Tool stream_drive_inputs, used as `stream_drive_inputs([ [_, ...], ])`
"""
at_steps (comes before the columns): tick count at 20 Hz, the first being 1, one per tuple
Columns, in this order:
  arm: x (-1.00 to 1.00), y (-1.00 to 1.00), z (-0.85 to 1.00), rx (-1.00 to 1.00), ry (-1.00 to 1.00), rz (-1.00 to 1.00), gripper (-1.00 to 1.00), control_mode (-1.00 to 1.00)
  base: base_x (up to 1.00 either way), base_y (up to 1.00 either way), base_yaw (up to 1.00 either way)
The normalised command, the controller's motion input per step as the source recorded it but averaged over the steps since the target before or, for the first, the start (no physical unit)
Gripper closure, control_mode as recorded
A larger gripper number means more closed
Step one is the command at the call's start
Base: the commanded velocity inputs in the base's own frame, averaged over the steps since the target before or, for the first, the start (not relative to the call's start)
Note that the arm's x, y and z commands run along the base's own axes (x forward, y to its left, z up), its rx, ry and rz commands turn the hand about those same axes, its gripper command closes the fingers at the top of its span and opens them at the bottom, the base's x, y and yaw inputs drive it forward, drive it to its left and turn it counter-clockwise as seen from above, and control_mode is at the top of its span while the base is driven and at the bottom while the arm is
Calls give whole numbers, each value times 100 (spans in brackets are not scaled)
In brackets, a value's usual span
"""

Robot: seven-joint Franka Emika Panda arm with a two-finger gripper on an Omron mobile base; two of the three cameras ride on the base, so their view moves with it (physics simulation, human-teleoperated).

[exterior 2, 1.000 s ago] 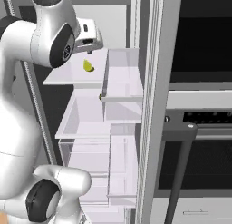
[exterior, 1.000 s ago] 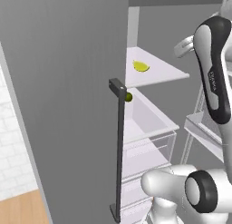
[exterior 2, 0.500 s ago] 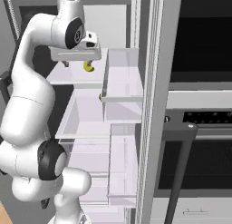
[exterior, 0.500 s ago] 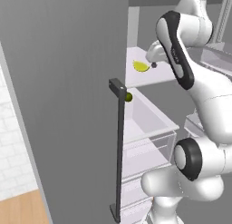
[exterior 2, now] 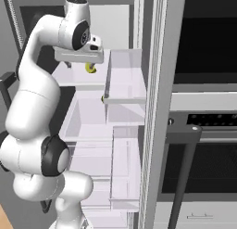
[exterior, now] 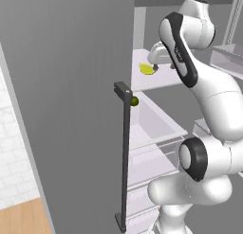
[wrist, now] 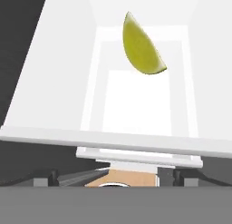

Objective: Grab a lemon wedge from the fridge and one ice cube from the ice bowl, and put them in the glass of lemonade.

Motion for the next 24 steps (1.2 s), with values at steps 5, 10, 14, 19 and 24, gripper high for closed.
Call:
stream_drive_inputs([
  [5,-10,0,-17,2,-9,0,-100,-100,0,0,0],
  [10,6,0,-16,0,-1,0,-100,-100,0,0,0],
  [14,47,0,0,0,0,0,-100,-100,0,0,0],
  [19,91,0,0,0,0,0,-100,-100,0,0,0],
  [24,50,0,12,-1,8,0,-100,-100,0,0,0],
])
